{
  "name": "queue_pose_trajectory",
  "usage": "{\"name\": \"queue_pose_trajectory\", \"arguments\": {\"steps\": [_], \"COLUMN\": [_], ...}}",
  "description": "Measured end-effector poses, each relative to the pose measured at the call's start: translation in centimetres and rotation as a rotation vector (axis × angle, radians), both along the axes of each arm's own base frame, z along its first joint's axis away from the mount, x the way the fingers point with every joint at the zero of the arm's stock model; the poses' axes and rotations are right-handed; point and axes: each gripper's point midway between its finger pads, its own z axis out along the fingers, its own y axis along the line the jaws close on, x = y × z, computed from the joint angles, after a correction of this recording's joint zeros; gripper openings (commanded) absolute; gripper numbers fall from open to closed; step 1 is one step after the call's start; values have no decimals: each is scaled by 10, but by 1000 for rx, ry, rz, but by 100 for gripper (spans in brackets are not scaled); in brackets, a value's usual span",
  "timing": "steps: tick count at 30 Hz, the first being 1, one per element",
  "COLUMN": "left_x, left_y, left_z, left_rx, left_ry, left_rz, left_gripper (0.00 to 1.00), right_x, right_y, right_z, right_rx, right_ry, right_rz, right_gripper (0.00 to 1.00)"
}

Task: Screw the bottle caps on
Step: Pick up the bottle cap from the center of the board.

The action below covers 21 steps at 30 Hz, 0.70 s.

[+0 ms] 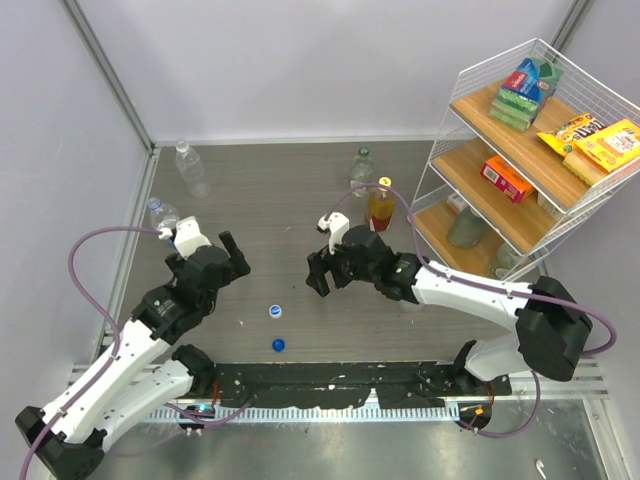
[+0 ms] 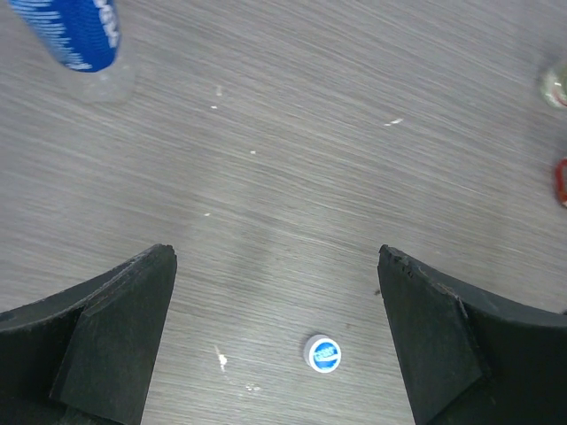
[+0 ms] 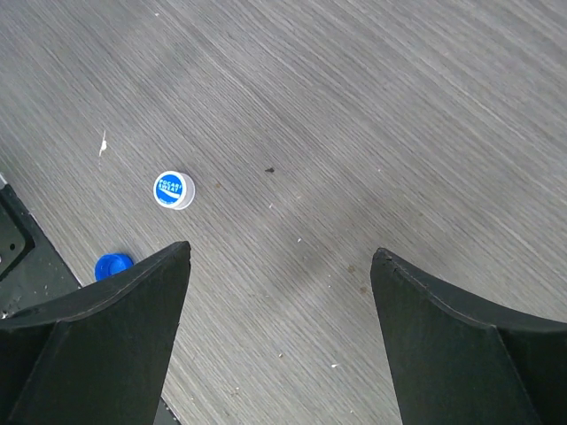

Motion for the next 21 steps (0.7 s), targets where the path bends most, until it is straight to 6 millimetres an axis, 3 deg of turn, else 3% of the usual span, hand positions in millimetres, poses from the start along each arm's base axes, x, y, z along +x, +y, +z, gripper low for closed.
{"name": "queue_pose_trajectory", "arguments": {"steps": [4,11,16,21], "left_x": [-1,0,-2,-4], "left_y": [13,14,12,13], "left_z": [-9,-29,-37,-36], "left_rx": [54,84,71,52], "left_ry": [30,88,105,100], "left_rz": [64,96,91,103], "left_gripper": [100,100,100,100], "right_x": [-4,-7,-41,-72], "right_y": [-3,-3,29,56], "right_z": [-12,-15,-24,-44], "right_rx": [-9,-28,-76,-150], "right_ry": [12,5,-18,-20], "right_rz": [-5,-53,62,146], "right_gripper": [87,86,85,81]}}
